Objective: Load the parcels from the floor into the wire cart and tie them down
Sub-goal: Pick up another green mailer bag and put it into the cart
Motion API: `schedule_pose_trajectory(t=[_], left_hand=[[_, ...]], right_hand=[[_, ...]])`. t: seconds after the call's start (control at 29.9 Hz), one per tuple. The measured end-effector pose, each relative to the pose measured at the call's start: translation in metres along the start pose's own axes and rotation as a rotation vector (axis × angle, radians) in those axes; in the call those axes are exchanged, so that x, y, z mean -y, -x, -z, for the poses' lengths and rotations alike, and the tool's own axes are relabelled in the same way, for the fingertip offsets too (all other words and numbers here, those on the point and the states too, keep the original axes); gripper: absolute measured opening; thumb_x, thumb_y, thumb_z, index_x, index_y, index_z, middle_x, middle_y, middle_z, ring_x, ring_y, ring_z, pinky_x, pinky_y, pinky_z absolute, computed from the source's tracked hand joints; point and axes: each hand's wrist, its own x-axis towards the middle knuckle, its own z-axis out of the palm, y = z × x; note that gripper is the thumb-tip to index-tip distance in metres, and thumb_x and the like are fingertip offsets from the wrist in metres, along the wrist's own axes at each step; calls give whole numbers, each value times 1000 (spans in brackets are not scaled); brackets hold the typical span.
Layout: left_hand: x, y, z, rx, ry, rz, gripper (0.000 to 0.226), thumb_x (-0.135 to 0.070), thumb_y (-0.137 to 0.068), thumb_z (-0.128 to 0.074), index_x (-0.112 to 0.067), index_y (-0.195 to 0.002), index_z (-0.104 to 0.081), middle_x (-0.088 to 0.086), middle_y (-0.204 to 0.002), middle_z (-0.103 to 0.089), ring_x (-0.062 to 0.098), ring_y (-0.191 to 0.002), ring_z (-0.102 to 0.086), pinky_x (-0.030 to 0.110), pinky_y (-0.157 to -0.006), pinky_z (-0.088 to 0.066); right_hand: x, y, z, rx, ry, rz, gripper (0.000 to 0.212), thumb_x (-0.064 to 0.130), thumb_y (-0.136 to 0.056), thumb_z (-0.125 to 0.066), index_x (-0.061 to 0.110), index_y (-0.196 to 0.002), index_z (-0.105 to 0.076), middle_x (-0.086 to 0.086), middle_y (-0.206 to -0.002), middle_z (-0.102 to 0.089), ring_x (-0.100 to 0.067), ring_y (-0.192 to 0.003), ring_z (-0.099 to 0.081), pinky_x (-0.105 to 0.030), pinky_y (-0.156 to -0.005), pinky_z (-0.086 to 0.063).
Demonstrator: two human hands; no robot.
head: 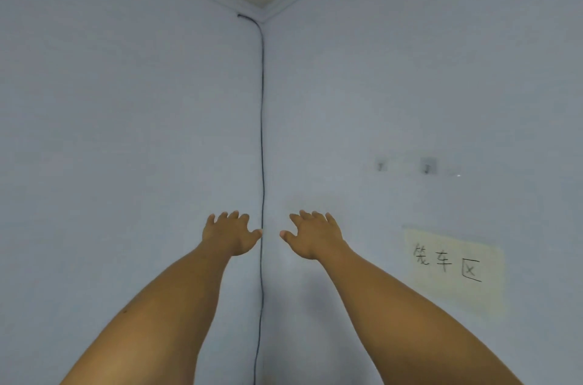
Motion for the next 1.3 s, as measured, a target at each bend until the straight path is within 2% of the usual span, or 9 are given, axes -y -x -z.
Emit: schedule_pose_trajectory(t=[0.2, 0.33, 0.5, 0.63, 0.8, 0.97, 1.14, 1.3], left_hand=[[160, -12, 1, -36, -60, 183, 76, -68, -103, -23, -23, -164, -21, 4, -173, -15, 27, -159, -11, 52, -129, -4], [242, -16, -7, -12, -88, 288, 75, -67, -103, -23, -23, -164, -22, 4, -173, -14, 28, -160, -10, 52, -128, -3], [305, -42, -21, -44, -103, 327, 75, -67, -103, -26, -23, -163, -24, 4, -173, -15, 27, -160, -9, 51, -128, -4], [324, -85, -35, -67, -90, 325, 74, -66, -103, -24, -24, -164, -21, 2, -173, -11, 26, -160, -5, 50, -129, -1], [322, -161, -60, -75, -89, 252, 73, -65, -104, -22, -23, -164, -21, 3, -173, -10, 26, -160, -4, 50, -129, 0], [289, -261, -75, -83, -43, 144, 74, -66, -104, -23, -23, -164, -23, 4, -173, -13, 27, -160, -7, 51, -129, -2], [191, -353, -85, -114, 8, -109, 74, -66, -104, -22, -23, -164, -21, 4, -173, -11, 27, -160, -7, 50, -129, -2], [89, -398, -97, -101, 75, -347, 75, -68, -103, -23, -23, -164, -24, 3, -173, -14, 27, -159, -10, 51, -128, -4]], right_hand=[[148, -79, -15, -47, -80, 167, 72, 66, -104, -21, 27, -165, -14, 1, -173, -10, -26, -158, -10, -49, -128, -2], [222, -121, -36, -33, -134, 238, 71, 65, -104, -22, 28, -164, -16, 1, -172, -11, -26, -158, -11, -49, -128, -2], [273, -170, -61, 5, -229, 263, 72, 66, -104, -23, 28, -164, -17, 1, -172, -13, -26, -158, -14, -49, -128, -5], [285, -217, -77, -21, -189, 268, 70, 65, -104, -23, 28, -164, -17, 1, -172, -12, -26, -158, -13, -49, -128, -5], [268, -282, -98, -58, -135, 230, 70, 64, -105, -22, 27, -164, -18, 0, -172, -13, -27, -158, -13, -50, -128, -5], [213, -345, -104, -104, -87, 120, 71, 65, -104, -23, 27, -164, -20, -1, -172, -15, -28, -157, -16, -50, -127, -7], [120, -375, -97, -146, -7, -88, 71, 65, -104, -22, 27, -164, -17, -1, -172, -14, -27, -158, -14, -50, -128, -6], [33, -349, -98, -105, 61, -342, 70, 65, -104, -23, 28, -164, -17, 0, -172, -14, -27, -158, -12, -50, -128, -5]])
